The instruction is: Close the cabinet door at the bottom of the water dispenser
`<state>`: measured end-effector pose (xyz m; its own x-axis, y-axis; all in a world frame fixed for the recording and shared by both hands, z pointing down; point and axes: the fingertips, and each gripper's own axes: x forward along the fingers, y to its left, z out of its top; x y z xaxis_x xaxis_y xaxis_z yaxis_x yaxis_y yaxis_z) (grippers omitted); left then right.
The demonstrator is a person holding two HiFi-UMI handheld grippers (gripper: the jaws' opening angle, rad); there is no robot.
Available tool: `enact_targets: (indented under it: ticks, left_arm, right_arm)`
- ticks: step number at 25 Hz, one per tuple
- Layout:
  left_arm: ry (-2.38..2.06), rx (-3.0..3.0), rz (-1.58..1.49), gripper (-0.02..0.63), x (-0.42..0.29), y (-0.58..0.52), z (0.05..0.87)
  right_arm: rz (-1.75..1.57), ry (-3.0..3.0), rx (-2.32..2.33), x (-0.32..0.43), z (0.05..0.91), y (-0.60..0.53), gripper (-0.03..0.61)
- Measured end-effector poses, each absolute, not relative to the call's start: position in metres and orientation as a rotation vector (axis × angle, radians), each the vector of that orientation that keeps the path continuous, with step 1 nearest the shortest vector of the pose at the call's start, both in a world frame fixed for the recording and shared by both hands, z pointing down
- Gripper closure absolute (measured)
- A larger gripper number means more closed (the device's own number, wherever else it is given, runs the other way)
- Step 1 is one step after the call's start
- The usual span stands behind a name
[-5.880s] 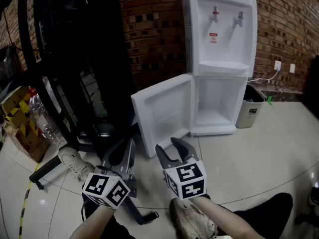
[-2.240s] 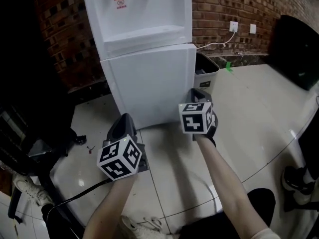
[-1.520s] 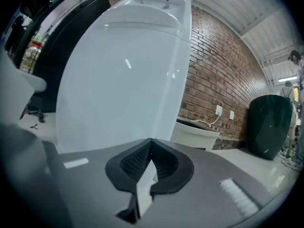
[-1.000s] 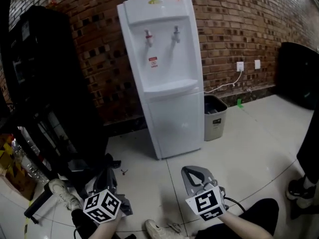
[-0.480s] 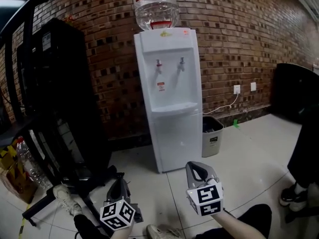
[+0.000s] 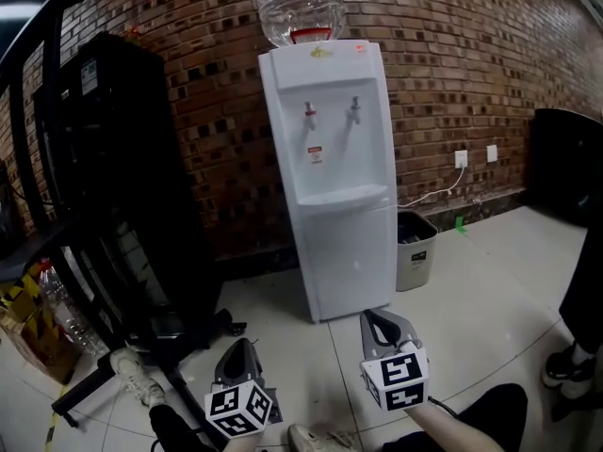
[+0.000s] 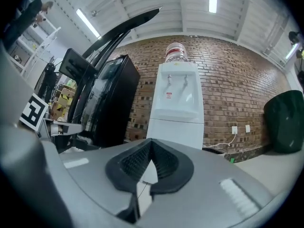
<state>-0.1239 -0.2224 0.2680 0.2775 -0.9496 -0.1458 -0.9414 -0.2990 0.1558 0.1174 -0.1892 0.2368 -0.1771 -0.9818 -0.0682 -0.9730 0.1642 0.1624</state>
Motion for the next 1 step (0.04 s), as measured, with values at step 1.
enact_targets:
  ticks: [1]
  left_arm:
    - [-1.831,2.487,-0.326,0.6,-0.12,-0.2232,0.2672]
  right_arm:
    - [-0.256,-2.358,1.984,0.1197,0.2372,-0.1903,0.578]
